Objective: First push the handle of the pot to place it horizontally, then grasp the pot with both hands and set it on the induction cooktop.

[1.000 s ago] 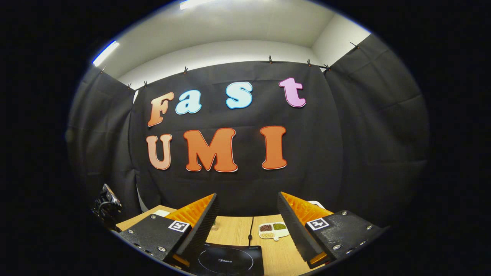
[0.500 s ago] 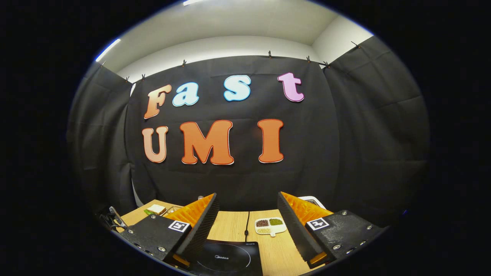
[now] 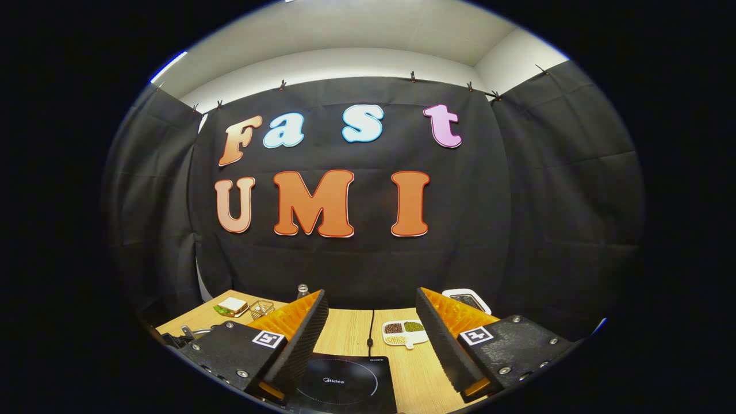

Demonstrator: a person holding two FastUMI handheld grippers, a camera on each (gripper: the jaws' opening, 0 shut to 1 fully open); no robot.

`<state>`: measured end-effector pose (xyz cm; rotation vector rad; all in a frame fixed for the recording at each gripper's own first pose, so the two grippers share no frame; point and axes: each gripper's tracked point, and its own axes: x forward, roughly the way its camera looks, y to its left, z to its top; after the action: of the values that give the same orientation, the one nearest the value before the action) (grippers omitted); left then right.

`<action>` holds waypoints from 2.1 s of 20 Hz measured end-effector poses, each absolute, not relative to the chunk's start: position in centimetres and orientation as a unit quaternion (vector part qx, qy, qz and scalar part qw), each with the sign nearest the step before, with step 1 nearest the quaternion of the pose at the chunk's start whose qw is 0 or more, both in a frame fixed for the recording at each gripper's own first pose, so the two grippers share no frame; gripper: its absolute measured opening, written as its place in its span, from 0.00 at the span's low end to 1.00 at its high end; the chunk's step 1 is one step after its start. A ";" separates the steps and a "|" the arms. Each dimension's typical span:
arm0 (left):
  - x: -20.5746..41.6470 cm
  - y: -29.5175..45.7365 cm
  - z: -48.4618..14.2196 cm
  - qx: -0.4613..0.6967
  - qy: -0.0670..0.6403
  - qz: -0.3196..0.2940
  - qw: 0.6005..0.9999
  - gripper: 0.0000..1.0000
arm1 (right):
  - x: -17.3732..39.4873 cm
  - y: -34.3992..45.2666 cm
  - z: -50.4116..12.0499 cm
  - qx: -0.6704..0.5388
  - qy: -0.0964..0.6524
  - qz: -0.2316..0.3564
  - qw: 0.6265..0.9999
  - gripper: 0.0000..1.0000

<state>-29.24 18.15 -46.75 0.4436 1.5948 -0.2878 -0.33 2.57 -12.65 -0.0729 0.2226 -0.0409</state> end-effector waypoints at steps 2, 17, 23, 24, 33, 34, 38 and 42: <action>-29.0 17.9 -46.9 0.201 0.708 -0.142 0.662 0.03 | -0.5 2.7 -13.0 -0.042 0.114 -0.021 0.992 0.95; -26.9 11.0 -47.8 0.112 0.722 -0.195 0.654 0.02 | -1.6 2.7 -15.8 -0.065 0.146 -0.032 0.987 0.95; -24.6 9.0 -47.9 0.109 0.719 -0.196 0.658 0.02 | -2.0 2.5 -16.1 -0.068 0.148 -0.032 0.986 0.96; -24.1 8.7 -48.0 0.109 0.718 -0.196 0.659 0.02 | -2.0 2.5 -16.2 -0.069 0.149 -0.033 0.986 0.96; -21.6 6.6 -48.8 0.085 0.715 -0.154 0.676 0.02 | -3.7 1.1 -16.8 -0.078 0.162 -0.021 0.983 0.96; -21.3 6.7 -48.9 0.084 0.714 -0.145 0.680 0.02 | -3.9 0.9 -16.8 -0.079 0.163 -0.016 0.983 0.96; -19.9 6.2 -49.3 0.078 0.711 -0.111 0.690 0.02 | -4.9 -0.2 -16.2 -0.083 0.161 0.009 0.983 0.96; -18.0 5.4 -49.1 0.075 0.706 -0.073 0.701 0.02 | -6.4 -1.3 -15.9 -0.077 0.163 0.038 0.983 0.96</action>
<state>-18.00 5.41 -49.10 0.1664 1.5722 -0.1632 -6.38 -1.26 -15.86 -0.1557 0.3279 0.0762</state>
